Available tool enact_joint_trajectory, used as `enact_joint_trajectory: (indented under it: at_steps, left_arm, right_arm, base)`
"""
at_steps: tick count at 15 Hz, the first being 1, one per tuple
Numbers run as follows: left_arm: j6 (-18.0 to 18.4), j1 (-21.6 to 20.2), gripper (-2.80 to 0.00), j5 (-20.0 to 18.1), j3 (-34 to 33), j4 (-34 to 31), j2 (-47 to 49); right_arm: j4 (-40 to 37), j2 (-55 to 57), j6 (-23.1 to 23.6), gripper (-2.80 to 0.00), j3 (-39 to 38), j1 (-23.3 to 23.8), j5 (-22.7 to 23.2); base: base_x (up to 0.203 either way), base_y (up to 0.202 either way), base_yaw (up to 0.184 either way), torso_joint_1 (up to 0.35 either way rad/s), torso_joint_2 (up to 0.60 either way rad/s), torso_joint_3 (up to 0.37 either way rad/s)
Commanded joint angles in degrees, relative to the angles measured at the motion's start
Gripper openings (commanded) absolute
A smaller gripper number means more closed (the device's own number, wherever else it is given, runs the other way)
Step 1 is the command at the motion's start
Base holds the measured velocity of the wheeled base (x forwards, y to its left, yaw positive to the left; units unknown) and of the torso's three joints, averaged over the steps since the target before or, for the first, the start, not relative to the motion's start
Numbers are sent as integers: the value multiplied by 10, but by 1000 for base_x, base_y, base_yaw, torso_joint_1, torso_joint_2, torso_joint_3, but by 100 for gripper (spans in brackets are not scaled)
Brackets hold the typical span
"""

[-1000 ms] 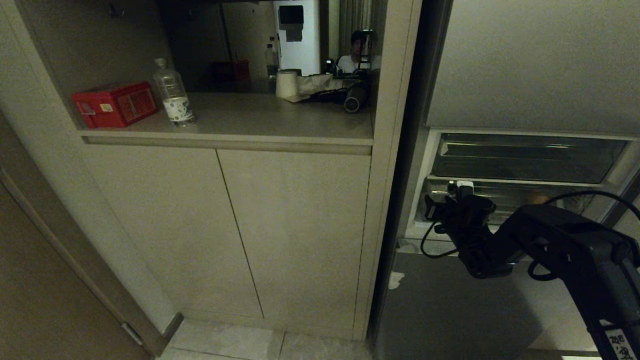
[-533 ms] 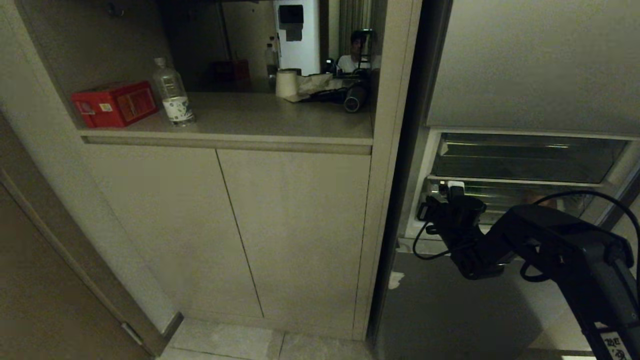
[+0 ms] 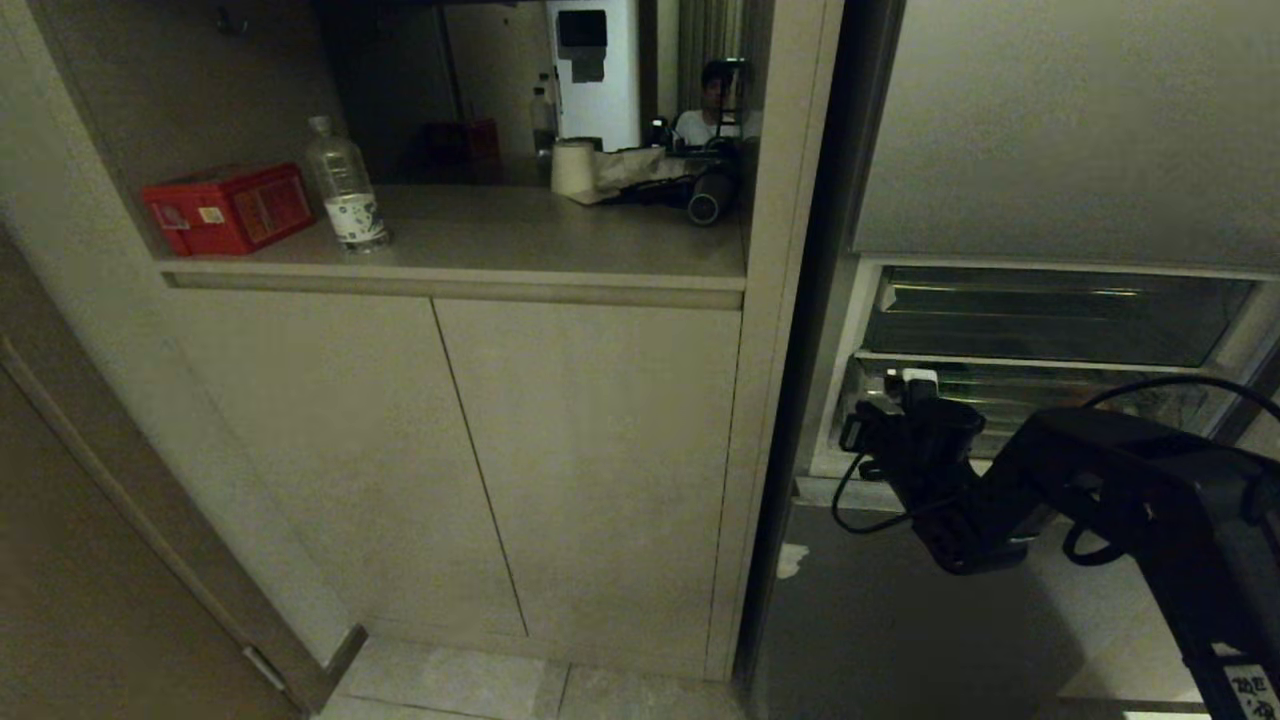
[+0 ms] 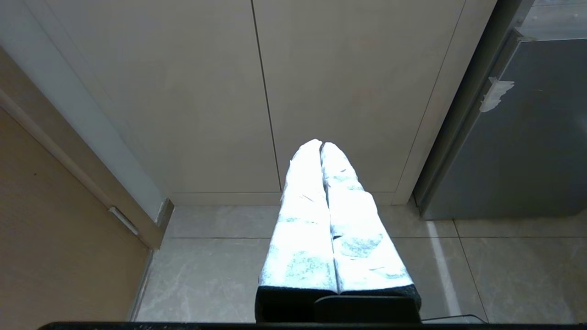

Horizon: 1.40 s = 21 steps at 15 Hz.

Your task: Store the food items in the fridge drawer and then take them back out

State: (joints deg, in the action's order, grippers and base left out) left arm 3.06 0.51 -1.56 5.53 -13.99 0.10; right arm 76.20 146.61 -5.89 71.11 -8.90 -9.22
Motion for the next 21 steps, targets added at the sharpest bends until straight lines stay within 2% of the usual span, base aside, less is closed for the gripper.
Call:
enact_joint_trajectory:
  at_steps: [1,3,4,9,12,14,16,18,21]
  left_arm:
    - [0,0,-280,0,0,-1,1]
    - [0,0,-280,0,0,-1,1]
    - [0,-1,-280,0,0,-1,1]
    - [0,0,-280,0,0,-1,1]
    - [0,0,-280,0,0,-1,1]
    - [0,-1,-280,0,0,-1,1]
    - [0,0,-280,0,0,-1,1]
    - [0,0,-280,0,0,-1,1]
    - [0,0,-280,0,0,-1,1]
  right_arm:
    - [36,-41,-1,-280,-77,0,-1]
    - [71,-66,-2,-280,-145,0,0]
    - [88,-72,-3,0,-167,0,0]
    - [114,-110,-7,0,-291,-5,1]
    - [115,-191,-29,0,-404,-4,1]
    - [115,-243,-36,0,-434,8,-2]
    - [96,-272,-36,0,-421,39,-3]
    - [25,-290,-35,0,-350,78,1]
    - [-78,-293,-34,0,-253,117,43]
  base:
    - [0,0,0,0,0,0]
    - [0,0,0,0,0,0]
    - [0,0,0,0,0,0]
    - [0,0,0,0,0,0]
    - [0,0,0,0,0,0]
    - [0,0,0,0,0,0]
    - [0,0,0,0,0,0]
    - [0,0,0,0,0,0]
    - [0,0,0,0,0,0]
